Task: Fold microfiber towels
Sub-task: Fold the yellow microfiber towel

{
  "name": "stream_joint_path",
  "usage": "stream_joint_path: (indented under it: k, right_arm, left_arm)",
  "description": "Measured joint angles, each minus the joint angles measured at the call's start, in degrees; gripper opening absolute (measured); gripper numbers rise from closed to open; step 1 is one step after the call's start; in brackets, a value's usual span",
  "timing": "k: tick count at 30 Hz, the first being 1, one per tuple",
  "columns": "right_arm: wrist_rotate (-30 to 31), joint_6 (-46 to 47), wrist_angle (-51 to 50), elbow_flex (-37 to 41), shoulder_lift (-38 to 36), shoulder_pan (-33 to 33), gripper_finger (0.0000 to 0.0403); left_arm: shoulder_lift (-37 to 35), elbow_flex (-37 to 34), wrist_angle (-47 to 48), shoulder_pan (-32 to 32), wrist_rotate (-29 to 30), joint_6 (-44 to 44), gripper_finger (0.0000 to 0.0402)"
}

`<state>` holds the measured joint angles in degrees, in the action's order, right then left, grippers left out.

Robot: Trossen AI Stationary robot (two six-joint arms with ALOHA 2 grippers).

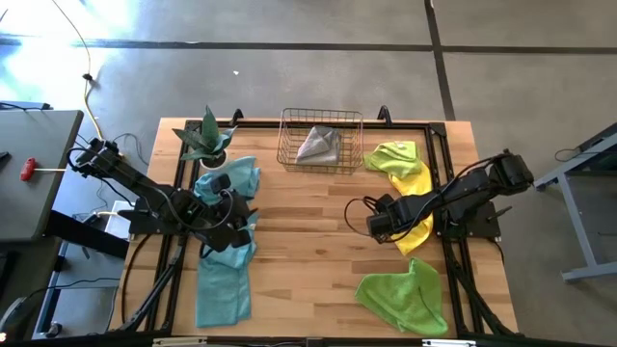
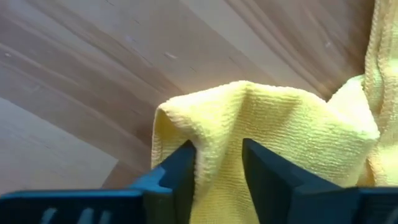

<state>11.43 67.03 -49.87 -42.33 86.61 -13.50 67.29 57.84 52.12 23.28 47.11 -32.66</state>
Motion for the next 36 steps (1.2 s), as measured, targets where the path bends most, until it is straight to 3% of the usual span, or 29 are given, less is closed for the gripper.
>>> stream_joint_path:
  k: [6,8,23,29,36]
  right_arm:
    - [0.3,-4.2,4.3,0.0,0.0,0.0,0.0019]
    - [0.3,-6.5,8.0,0.0,0.0,0.0,0.0006]
    - [-0.9,-36.6,65.8,0.0,0.0,0.0,0.0001]
    - [-0.6,-41.5,72.5,0.0,0.0,0.1,0.0001]
    - [4.7,-43.3,73.3,0.0,0.0,0.4,0.0001]
  left_arm:
    - [0.0,0.0,-2.0,0.0,1.9,-0.1,0.0133]
    - [0.0,0.0,-3.2,0.0,1.9,-0.1,0.0133]
    - [9.5,0.0,-5.7,0.0,0.2,-0.1,0.0133]
    - [15.0,-0.2,-7.1,0.0,1.9,0.2,0.0133]
    - [18.3,0.0,-22.3,-0.1,5.9,10.4,0.0133]
